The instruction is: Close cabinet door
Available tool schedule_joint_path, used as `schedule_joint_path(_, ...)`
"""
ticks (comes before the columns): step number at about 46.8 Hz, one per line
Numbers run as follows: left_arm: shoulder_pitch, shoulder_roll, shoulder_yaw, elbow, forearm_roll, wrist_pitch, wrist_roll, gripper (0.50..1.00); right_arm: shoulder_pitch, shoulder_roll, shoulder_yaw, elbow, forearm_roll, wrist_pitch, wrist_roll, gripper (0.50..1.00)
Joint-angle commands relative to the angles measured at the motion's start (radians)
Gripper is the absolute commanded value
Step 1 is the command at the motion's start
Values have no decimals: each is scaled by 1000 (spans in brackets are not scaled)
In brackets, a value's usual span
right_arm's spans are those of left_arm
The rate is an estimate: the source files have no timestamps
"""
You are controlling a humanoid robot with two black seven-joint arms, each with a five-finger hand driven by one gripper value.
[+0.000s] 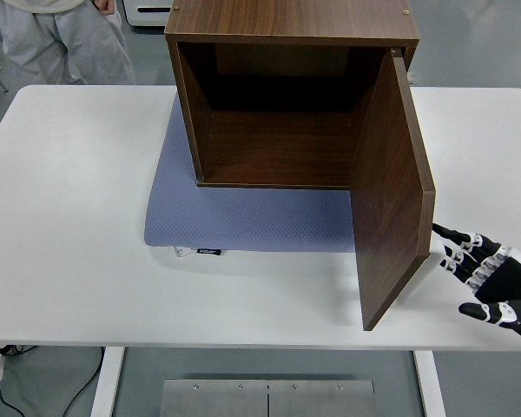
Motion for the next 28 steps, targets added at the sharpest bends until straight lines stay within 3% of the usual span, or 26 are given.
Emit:
schedule_joint_path(1,0,0,0,0,0,0,0,1000,16,11,-14,1,-2,0,0,1000)
schedule_joint_path(28,0,0,0,0,0,0,0,1000,149,66,-105,-1,-10,0,-20,1000)
